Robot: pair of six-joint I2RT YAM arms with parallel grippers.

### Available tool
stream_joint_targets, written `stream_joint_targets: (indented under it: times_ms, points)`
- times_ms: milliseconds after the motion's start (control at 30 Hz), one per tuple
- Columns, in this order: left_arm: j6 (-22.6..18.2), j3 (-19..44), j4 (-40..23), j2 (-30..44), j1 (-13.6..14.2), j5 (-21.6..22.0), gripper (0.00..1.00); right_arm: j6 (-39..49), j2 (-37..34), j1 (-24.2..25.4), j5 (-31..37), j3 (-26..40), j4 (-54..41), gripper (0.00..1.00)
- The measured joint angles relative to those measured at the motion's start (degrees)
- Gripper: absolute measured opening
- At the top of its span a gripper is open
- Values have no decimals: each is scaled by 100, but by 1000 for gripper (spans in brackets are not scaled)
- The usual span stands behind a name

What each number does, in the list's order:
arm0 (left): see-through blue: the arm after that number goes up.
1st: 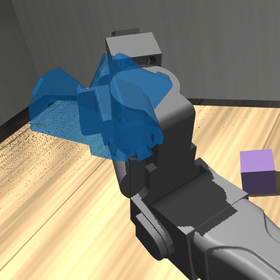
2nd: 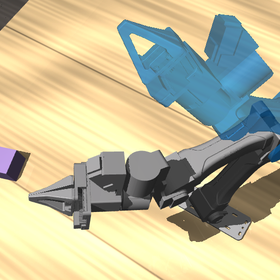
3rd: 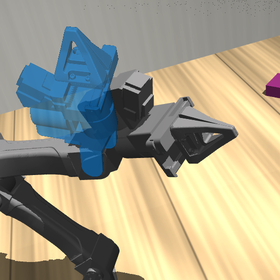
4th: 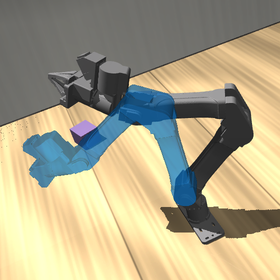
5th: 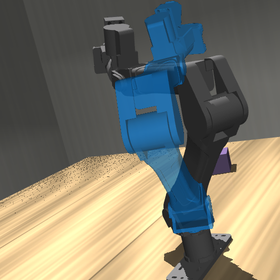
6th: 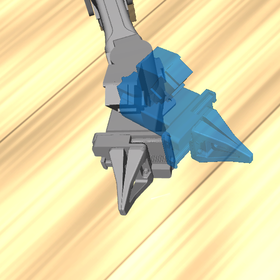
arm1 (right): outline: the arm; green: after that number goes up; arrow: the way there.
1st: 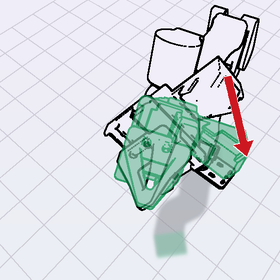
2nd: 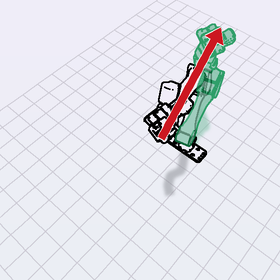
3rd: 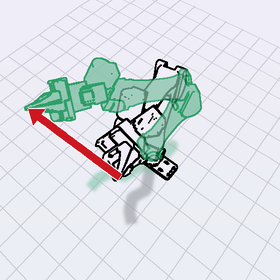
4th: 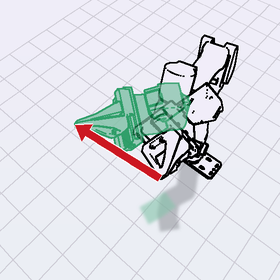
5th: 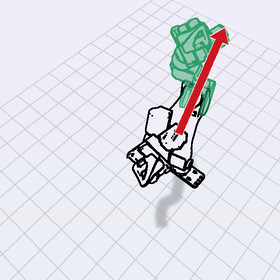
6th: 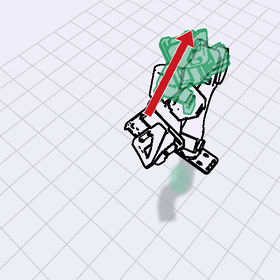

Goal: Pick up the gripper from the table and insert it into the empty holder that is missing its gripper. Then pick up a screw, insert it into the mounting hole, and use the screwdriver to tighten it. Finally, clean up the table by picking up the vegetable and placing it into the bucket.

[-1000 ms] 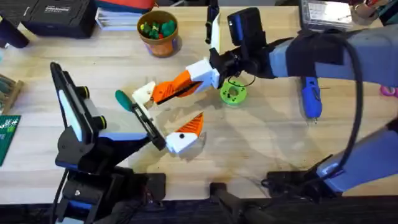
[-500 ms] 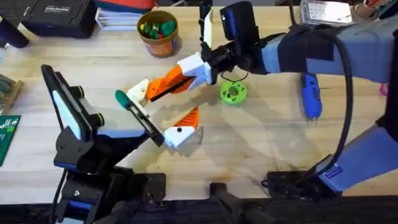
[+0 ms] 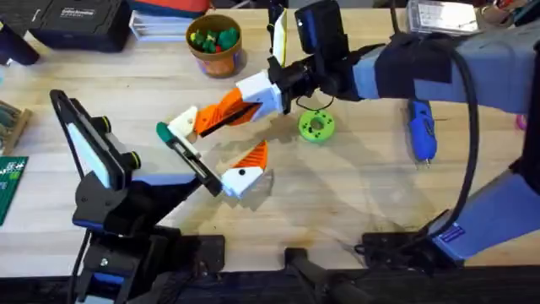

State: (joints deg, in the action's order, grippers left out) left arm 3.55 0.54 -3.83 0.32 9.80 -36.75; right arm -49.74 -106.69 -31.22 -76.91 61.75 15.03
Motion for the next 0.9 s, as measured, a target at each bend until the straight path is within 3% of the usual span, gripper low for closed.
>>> stream_joint_targets:
  times_ms: [900]
  points:
    - [105,4,-13,11,0,-176,986,-183,2,58,248,11,-42,9]
